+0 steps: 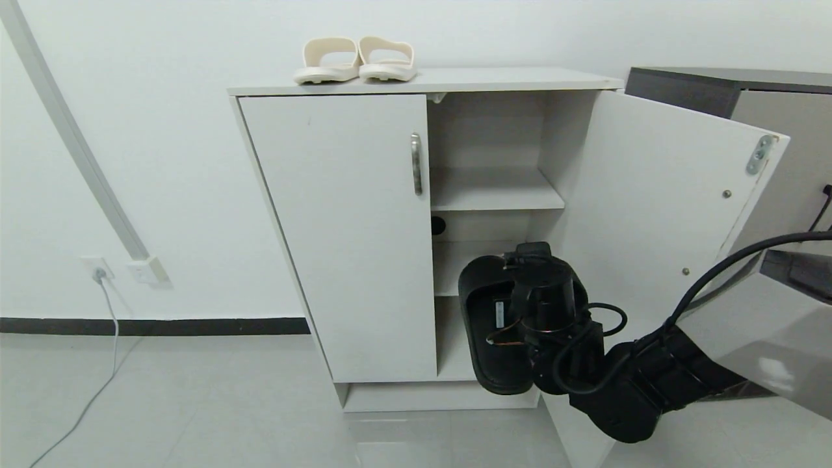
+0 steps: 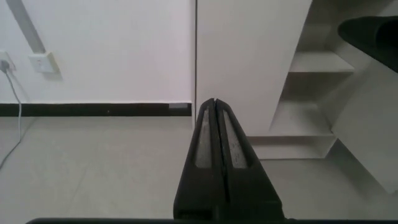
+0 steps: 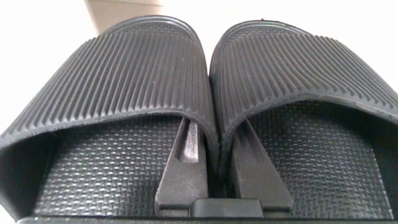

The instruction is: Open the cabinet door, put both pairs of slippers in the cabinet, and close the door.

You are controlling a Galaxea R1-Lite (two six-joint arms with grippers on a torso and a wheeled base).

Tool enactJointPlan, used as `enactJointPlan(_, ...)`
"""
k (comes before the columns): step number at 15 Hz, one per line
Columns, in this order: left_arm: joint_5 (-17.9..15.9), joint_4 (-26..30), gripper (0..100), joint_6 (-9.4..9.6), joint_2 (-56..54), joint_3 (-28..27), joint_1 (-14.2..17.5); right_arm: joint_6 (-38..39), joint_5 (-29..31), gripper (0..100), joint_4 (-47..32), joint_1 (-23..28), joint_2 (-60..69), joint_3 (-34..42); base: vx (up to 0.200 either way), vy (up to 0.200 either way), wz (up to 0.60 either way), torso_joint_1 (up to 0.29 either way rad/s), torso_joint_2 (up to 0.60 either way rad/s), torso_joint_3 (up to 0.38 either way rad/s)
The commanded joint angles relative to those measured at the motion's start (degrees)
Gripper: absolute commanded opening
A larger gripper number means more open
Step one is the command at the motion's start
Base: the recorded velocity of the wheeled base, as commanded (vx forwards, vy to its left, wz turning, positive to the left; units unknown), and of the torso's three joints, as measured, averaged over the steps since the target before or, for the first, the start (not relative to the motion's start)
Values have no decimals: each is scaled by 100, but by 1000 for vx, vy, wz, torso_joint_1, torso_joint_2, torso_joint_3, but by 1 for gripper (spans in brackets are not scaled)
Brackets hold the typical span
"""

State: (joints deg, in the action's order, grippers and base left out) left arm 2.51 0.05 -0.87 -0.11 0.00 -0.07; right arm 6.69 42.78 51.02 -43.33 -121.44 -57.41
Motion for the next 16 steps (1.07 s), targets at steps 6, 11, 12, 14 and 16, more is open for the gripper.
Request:
enactJointPlan(6, 4, -5, 0, -1, 11, 0, -10, 51, -15, 0, 84, -97, -116, 19, 0, 0, 0, 0, 0, 0)
enactJointPlan(11, 4, -5, 0, -1, 11, 0, -10, 51, -50, 0, 93, 210, -354, 10, 0, 0, 0, 0, 0, 0)
enactJointPlan(12, 4, -5, 0, -1, 11, 0, -10, 51, -50, 0, 93, 228, -371, 10, 0, 0, 0, 0, 0, 0)
enactJointPlan(14, 4, -5, 0, -1, 11, 0, -10, 51, -68, 0, 93, 334, -415, 1, 0, 0, 0, 0, 0, 0)
enactJointPlan(16, 4, -5, 0, -1, 11, 0, -10, 51, -85, 0, 93, 439, -424, 1, 0, 0, 0, 0, 0, 0)
